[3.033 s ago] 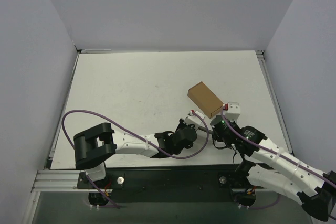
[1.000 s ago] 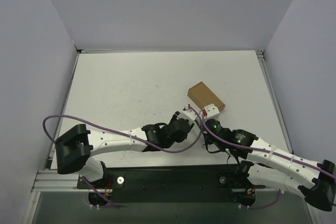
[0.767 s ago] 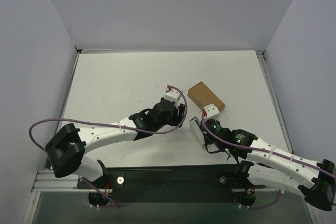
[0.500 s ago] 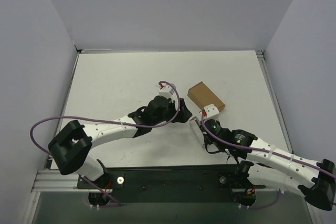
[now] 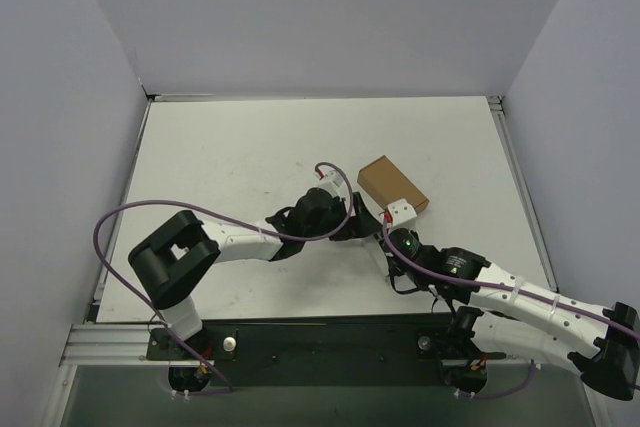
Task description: Fold the paper box
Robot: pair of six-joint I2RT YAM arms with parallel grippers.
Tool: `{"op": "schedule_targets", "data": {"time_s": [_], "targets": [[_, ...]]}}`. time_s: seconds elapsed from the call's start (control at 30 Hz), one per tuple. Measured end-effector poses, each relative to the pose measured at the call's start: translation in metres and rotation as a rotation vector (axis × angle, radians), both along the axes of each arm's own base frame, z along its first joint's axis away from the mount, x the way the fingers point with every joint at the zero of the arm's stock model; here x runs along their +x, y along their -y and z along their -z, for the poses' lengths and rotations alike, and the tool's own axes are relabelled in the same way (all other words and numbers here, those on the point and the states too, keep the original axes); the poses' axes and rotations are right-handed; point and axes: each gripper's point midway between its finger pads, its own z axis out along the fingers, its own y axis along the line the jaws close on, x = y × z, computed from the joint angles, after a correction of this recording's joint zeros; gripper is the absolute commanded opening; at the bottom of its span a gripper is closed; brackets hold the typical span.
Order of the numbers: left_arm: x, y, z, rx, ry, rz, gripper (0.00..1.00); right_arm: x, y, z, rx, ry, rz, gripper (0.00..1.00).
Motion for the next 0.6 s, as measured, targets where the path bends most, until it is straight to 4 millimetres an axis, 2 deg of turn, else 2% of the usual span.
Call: {"op": "schedule_targets", "data": {"time_s": [0.13,0.37,0.53,0.6], "targets": [[0.001,0.004,0.000,-0.027,-0.013,-0.001,0.97,0.000,0.000,0.000,0.000,0.001,-0.001,0.00],[0.001,0.010,0.014,-0.044,-0.054,-0.001,0.97,0.000,0.000,0.000,-0.005,0.002,0.002,0.00],[0.005,0.013,0.016,-0.070,-0.064,-0.011,0.86,0.001,0.002,0.001,-0.015,0.004,0.007,0.00],[0.006,0.014,0.016,-0.074,-0.065,-0.016,0.77,0.002,0.001,0.002,-0.018,0.005,0.006,0.00]]}}
